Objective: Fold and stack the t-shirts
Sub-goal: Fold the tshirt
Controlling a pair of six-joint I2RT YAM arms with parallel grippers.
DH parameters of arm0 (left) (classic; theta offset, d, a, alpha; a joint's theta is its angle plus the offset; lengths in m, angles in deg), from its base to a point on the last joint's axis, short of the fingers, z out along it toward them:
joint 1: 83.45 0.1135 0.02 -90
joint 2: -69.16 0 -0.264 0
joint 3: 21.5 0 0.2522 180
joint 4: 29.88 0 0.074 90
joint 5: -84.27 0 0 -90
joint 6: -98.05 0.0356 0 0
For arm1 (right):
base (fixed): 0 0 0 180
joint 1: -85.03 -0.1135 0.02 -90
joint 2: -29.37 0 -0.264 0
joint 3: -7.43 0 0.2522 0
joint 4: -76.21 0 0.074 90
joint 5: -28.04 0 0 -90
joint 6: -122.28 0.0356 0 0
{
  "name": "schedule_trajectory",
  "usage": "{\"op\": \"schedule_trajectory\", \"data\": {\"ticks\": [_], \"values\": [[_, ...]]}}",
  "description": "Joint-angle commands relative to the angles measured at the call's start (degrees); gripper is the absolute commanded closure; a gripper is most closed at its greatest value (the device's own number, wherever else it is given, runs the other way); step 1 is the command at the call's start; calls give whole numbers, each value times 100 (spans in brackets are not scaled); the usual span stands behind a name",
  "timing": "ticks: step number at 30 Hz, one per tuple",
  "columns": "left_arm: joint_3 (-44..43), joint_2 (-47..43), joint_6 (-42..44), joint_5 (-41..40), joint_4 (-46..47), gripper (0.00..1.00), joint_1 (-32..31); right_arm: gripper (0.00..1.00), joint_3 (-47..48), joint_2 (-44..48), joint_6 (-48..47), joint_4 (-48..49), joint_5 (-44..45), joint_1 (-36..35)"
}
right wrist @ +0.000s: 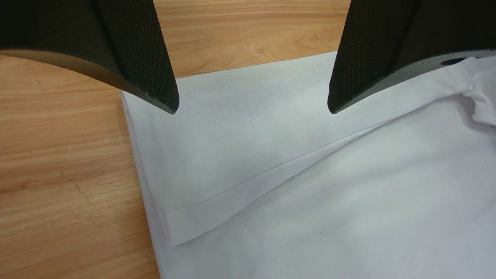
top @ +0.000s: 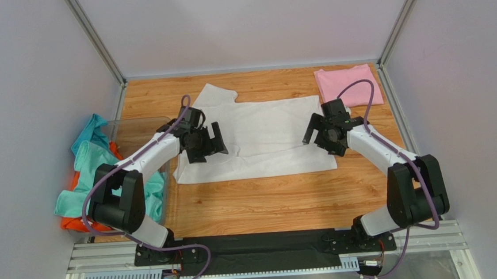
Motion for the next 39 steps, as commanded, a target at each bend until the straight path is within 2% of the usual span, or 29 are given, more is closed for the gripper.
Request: {"op": "schedule_trajectory", "data": {"ticks": [1,11,18,23,30,32,34,39], "values": [[95,197,-136,540,389,2,-25,0,58,-338,-406,449,-487,-116],[472,505,-119,742,399,2,-183,0,-302,-901,-512,555,-487,-116],[1096,155,-285,681,389,2,-332,0,-899,-604,-354,379,-399,-125],[1728,-311,-584,655,363,2,-569,0,-1689,336,15,107,-356,-116],[2661,-1796,-1594,435,30,2,-1473,0,-2464,1988,639,-735,-689,-125],[2810,-2383,-1944,120,-260,2,-1720,0,-2604,2558,806,-956,-750,-151],[2776,-2701,-2069,-231,-733,2,-2028,0,-2632,2894,973,-974,-979,-256],[2382,-3335,-1956,-645,-1087,1,-2081,0,-2053,3466,834,-1448,-707,-353]]}}
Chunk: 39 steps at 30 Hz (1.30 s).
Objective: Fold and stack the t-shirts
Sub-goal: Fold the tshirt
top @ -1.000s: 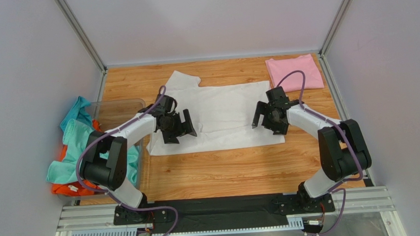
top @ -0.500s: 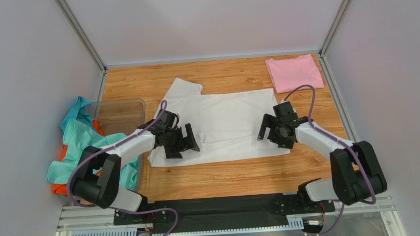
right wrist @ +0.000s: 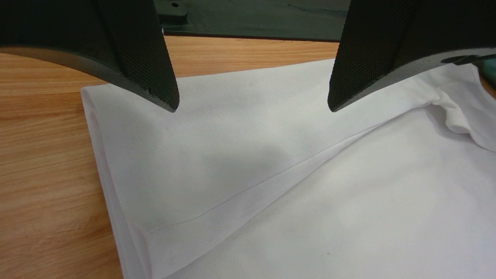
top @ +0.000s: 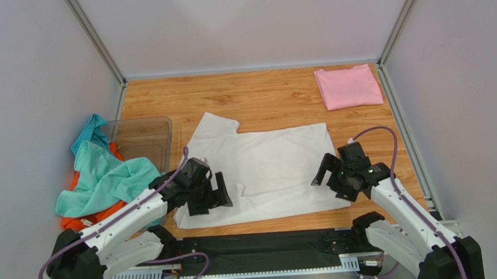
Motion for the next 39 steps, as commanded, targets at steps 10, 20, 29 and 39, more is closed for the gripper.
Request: {"op": "schedule_trajectory", "data": {"ticks": [10,20,29,39], "values": [[-3143,424,1091,-2649,-1174,0,21,0,2351,570,-477,-783,2240,-50],[-3778,1872,2358,-903,442,0,1960,0,2651,131,-775,-440,2453,-32],[-5966,4712,2568,432,469,5,2806,0,2211,-194,-1197,-230,2154,-41],[-8487,7068,2497,1033,-215,7,3177,0,1833,-599,-1356,61,1996,-32]]}}
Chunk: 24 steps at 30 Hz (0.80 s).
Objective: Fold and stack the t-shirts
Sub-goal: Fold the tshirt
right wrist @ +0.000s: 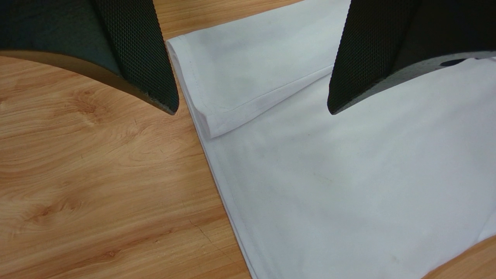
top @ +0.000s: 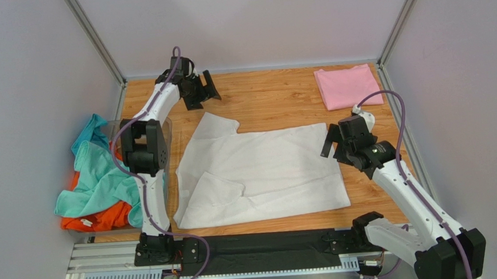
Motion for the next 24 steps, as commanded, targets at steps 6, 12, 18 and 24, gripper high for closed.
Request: {"op": "schedule_trajectory", "data": {"ticks": [6,12,18,24], "values": [[-1047,867,407,-575,-587,7,60,0,-117,-182,-217,326,-48,5],[-1004,1087,636,-708,-728,12,60,0,-126,-243,-217,335,-21,-4],[-1030,1245,697,-962,-816,20,60,0,-161,-217,-226,326,-39,-4],[-1048,1315,794,-1121,-859,32,34,0,-214,-164,-226,326,5,-4]]}}
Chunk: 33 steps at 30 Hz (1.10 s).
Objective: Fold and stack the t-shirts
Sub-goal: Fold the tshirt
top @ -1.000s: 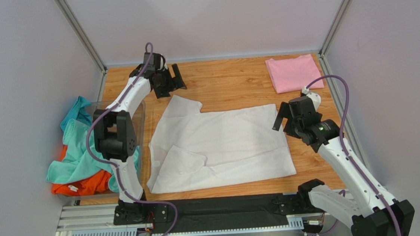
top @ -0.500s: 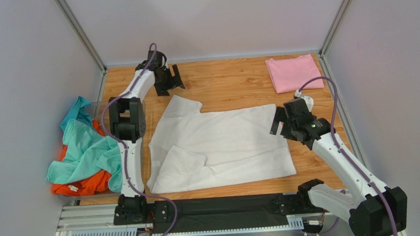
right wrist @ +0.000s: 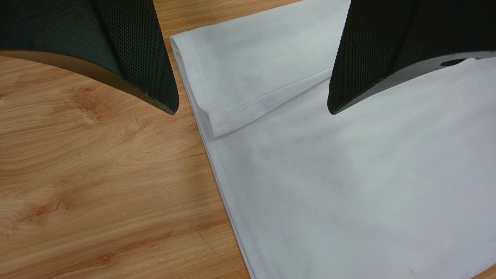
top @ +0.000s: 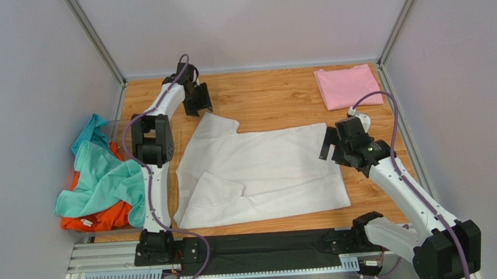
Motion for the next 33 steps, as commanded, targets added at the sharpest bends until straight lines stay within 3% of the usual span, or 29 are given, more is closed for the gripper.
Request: {"op": "schedule_trajectory", "data": {"ticks": [1,11,18,21,23,24,30,33], "values": [[-149,135,195,-212,-164,32,-62,0,-61,67,-84,164,62,-4],[-228,197,204,-898,-208,47,-318,0,-96,41,-75,164,97,-4],[-219,311,265,-819,-235,59,-440,0,-122,-12,-67,182,150,-4],[-237,329,309,-881,-261,69,-467,0,-131,-12,-75,208,168,-4],[-220,294,336,-872,-296,86,-467,0,-131,-12,-75,208,168,-4],[-202,276,353,-872,-305,100,-476,0,-131,-12,-84,217,168,5],[-62,-40,494,-477,-156,100,-493,0,-61,-187,-75,269,185,5],[473,-549,599,-494,334,100,-581,0,88,-433,-23,331,229,-4]]}}
